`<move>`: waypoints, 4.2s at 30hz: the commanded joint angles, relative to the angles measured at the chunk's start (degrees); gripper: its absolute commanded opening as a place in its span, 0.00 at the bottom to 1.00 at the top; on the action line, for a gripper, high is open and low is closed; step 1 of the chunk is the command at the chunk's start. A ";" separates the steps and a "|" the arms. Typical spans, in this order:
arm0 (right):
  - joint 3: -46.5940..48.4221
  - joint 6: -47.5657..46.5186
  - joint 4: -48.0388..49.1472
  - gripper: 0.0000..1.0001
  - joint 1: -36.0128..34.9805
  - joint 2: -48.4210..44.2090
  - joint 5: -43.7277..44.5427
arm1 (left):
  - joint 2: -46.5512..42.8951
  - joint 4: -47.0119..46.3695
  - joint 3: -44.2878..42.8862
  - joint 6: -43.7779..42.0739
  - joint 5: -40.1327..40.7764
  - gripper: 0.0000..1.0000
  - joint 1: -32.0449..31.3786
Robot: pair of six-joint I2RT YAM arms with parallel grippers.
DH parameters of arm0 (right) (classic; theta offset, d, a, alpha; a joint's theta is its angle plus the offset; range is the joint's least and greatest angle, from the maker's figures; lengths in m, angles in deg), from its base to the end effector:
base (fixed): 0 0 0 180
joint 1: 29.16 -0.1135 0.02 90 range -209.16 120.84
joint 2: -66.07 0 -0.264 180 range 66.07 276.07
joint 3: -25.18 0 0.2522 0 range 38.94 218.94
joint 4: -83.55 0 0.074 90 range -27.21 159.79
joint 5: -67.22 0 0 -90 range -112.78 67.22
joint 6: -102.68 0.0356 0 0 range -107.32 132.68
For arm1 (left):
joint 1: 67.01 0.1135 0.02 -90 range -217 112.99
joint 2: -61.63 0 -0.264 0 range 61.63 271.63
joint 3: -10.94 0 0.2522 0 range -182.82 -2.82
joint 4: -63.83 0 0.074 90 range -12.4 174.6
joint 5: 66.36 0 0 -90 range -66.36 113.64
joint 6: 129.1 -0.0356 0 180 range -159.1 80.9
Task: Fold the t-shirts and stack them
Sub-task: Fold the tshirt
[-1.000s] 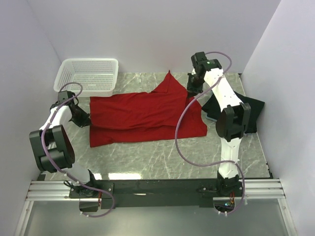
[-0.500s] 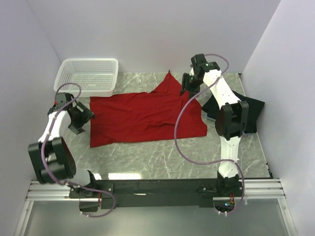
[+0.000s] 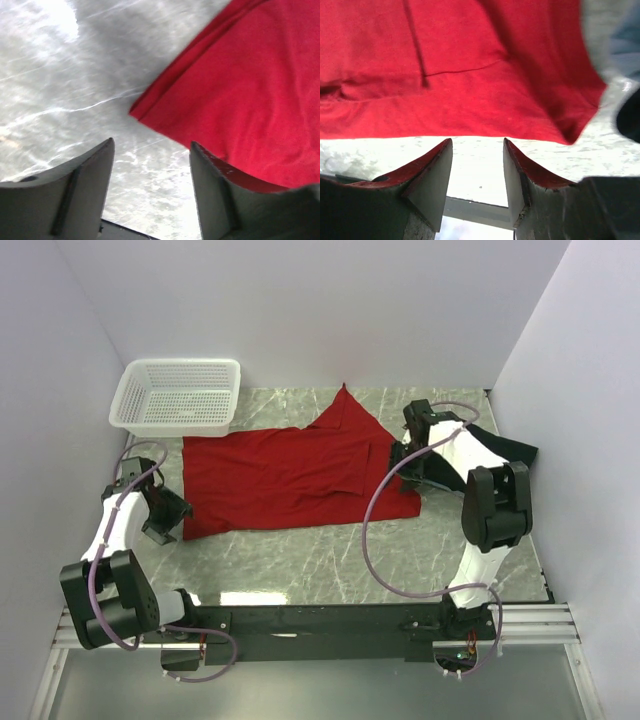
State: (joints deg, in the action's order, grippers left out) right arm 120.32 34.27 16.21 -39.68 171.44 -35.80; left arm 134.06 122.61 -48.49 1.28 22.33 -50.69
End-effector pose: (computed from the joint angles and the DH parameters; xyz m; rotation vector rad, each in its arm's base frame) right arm 0.3540 0.0739 0.2171 0.2496 2.9577 0.4149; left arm 0.2117 0.0611 0.2044 -1.3405 2.4953 -0.1263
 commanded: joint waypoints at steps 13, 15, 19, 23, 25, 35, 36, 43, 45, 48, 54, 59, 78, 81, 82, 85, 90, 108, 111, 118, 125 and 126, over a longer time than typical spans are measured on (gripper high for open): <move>-6.93 -2.25 4.71 0.51 7.98 -4.90 4.40 | 5.01 -3.00 2.51 3.12 0.07 0.59 0.21; -8.17 -1.72 5.68 0.51 7.98 -5.25 3.96 | 5.54 -3.44 2.60 3.21 -0.11 0.53 0.29; -10.80 -1.02 7.00 0.51 7.98 -5.69 3.35 | 6.76 -4.06 2.52 2.95 0.25 0.48 0.21; -11.77 -1.45 7.88 0.51 7.98 -5.34 5.19 | 8.08 -4.58 2.60 2.69 -0.19 0.40 0.21; -12.12 -1.63 8.14 0.50 7.98 -4.99 6.25 | 8.26 -4.76 2.60 2.69 0.16 0.35 0.30; -13.97 -2.33 8.93 0.50 7.98 -3.85 6.07 | 13.00 -7.48 3.13 1.37 0.16 0.16 0.21; -14.23 -2.60 9.02 0.48 7.98 -3.33 6.07 | 13.18 -7.66 3.22 1.28 0.24 0.13 0.29; -14.24 -3.65 8.85 0.35 7.98 -2.18 4.14 | 15.29 -7.49 0.85 -1.09 1.12 0.01 0.30; -14.15 -3.74 8.85 0.27 7.98 -1.83 3.53 | 16.08 -7.57 -0.03 -1.62 1.12 0.01 0.21; -14.06 -4.09 8.41 0.15 7.97 -1.30 3.26 | 16.96 -7.22 -1.43 -2.41 3.49 0.00 0.30; -13.97 -4.53 7.62 0.00 7.98 -1.83 3.70 | 17.66 -5.47 -4.24 -3.90 6.04 0.00 0.30; -13.97 -4.62 6.48 0.00 7.98 -2.53 4.93 | 16.79 -3.10 -6.18 -4.52 6.31 0.00 0.73; -11.78 -0.76 -1.43 0.00 7.80 -5.16 9.23 | 0.09 8.42 -3.12 0.13 0.16 0.00 1.44; -12.38 0.39 -3.98 0.00 7.71 -6.39 9.76 | -2.28 9.30 -1.88 0.75 -0.37 0.00 1.35; -12.83 0.65 -4.77 0.00 7.71 -7.09 9.76 | -3.07 10.09 -1.88 1.01 -0.80 0.00 1.52; -14.93 1.97 -5.39 0.00 6.66 -10.52 11.69 | -5.35 11.32 -1.70 2.07 -1.07 0.00 1.44; -18.01 4.34 -6.45 0.00 5.69 -14.65 12.93 | -8.08 14.75 -1.00 1.54 1.12 0.00 1.53; -7.73 1.97 0.57 0.49 -8.45 -15.46 8.82 | -10.03 13.01 -9.53 -3.91 -1.15 0.72 0.56; -9.84 2.58 4.44 0.44 -10.03 -12.12 1.87 | -8.09 8.35 -8.91 -2.77 -4.93 0.71 -2.41; -11.51 2.32 8.40 0.42 -12.24 -6.05 0.01 | 0.69 -3.96 -6.45 1.63 -10.38 0.73 -13.32; -13.36 3.11 11.48 0.42 -12.59 -2.80 -0.96 | 7.64 -8.89 -3.64 0.14 -13.29 0.74 -13.68; -13.44 3.11 11.57 0.42 -12.59 -2.45 -0.87 | 8.60 -9.15 -3.46 0.05 -13.64 0.74 -13.68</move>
State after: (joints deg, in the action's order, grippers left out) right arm 107.47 37.22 25.25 -51.86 167.79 -35.93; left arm 141.44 117.28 -52.47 1.68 11.32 -64.35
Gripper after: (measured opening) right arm 0.422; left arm 0.737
